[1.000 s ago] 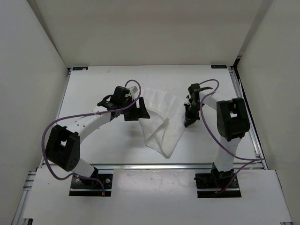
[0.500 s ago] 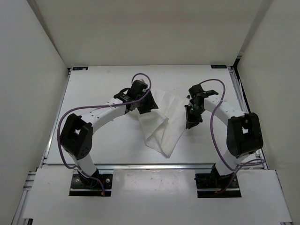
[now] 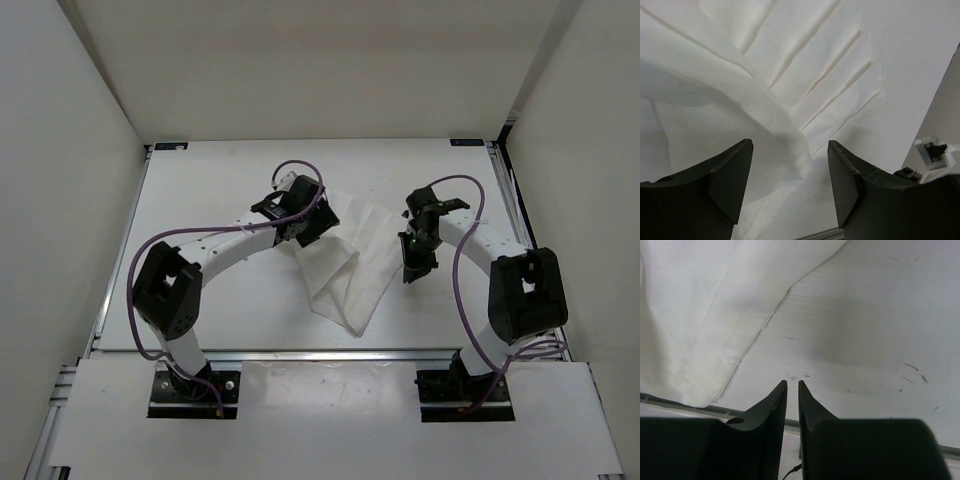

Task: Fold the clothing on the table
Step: Flatten the skirt out

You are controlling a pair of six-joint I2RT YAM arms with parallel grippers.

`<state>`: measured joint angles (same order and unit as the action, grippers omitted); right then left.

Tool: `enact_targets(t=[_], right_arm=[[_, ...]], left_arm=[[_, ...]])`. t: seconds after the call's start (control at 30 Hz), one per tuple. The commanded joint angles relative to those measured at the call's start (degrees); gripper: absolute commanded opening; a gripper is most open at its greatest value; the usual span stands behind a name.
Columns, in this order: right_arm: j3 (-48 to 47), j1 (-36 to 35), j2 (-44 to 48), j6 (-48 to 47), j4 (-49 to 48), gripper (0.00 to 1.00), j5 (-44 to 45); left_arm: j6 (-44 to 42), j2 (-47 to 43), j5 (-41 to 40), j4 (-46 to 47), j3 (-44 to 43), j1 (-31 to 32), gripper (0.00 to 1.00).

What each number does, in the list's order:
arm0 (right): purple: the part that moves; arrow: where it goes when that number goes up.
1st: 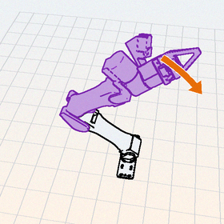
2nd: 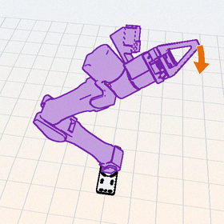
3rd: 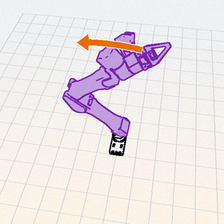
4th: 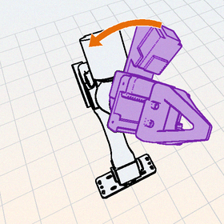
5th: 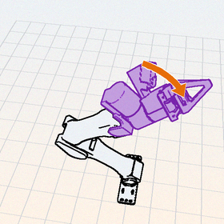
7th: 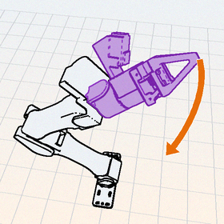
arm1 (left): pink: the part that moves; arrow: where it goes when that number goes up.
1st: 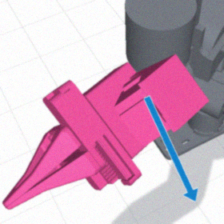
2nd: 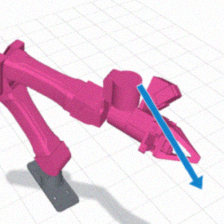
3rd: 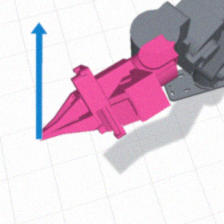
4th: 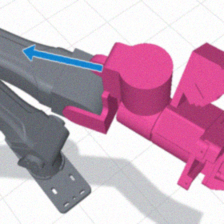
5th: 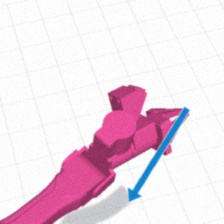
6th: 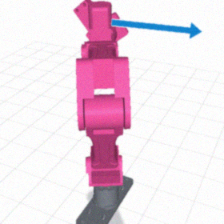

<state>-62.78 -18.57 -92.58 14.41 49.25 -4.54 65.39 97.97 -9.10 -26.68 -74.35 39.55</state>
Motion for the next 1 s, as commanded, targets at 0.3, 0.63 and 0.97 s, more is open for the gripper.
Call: enact_targets(t=[0.3,0.63,0.97], right_arm=[[3.8,1.86,6.09,-2.11,-0.48,0.2,1.55],[6.44,2.75,8.64,-2.46,-1.44,0.2,1.63],[6.8,1.25,10.57,-1.67,-0.57,0.19,2.95]], left_arm=[[5.81,3.89,-3.38,-6.72,-8.54,4.57,0.72],[7.92,3.98,-3.55,-6.11,-5.63,5.27,0.71],[5.2,9.69,-5.31,-8.91,-12.84,5.97,0.62]])
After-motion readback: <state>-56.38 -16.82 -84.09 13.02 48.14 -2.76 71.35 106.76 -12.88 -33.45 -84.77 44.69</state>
